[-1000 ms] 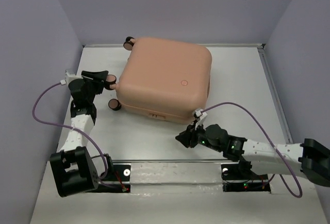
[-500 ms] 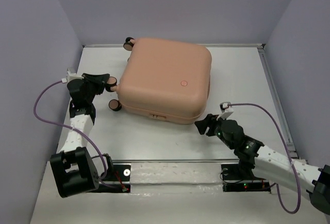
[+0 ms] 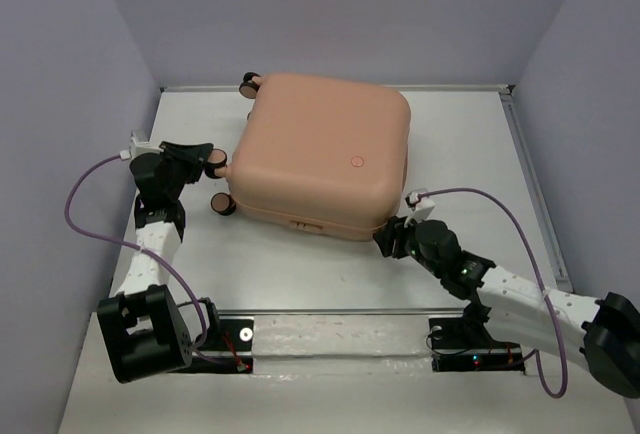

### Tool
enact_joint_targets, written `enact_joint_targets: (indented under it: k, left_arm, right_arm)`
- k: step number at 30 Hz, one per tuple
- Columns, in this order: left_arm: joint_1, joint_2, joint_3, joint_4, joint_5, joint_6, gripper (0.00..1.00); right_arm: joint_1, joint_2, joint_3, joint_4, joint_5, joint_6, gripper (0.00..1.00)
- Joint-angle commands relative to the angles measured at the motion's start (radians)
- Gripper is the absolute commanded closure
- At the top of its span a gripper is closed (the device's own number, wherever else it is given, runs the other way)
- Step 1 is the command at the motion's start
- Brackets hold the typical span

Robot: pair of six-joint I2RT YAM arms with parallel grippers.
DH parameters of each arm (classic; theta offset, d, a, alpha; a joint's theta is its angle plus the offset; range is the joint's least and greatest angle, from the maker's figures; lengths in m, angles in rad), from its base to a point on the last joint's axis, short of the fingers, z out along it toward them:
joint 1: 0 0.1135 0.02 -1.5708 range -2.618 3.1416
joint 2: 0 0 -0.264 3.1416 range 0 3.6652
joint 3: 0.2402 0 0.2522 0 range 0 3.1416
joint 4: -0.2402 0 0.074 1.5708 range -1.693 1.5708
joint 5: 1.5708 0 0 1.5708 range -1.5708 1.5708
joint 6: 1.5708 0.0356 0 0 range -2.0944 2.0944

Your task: Pack the luggage

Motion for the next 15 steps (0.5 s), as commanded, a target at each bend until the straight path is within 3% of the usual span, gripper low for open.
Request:
enact_joint_targets:
  k: [1, 10, 13, 15]
  left_arm:
    - [-0.019, -0.025, 0.007, 0.063, 0.117, 0.056, 0.94]
    - [-0.019, -0.037, -0.024, 0.063, 0.115, 0.068, 0.94]
    - [-0.028, -0.043, -0.046, 0.064, 0.115, 0.071, 0.94]
    - [-0.036, -0.051, -0.062, 0.064, 0.110, 0.076, 0.94]
  right_arm:
    - [-0.017, 0.053, 0.042, 0.211, 0.012, -0.094, 0.49]
    - [-0.017, 0.086, 0.002, 0.414, -0.018, -0.175, 0.66]
    - [-0.017, 0.108, -0.015, 0.510, -0.052, -0.166, 0.92]
    - [-0.017, 0.125, -0.012, 0.523, -0.101, -0.142, 0.93]
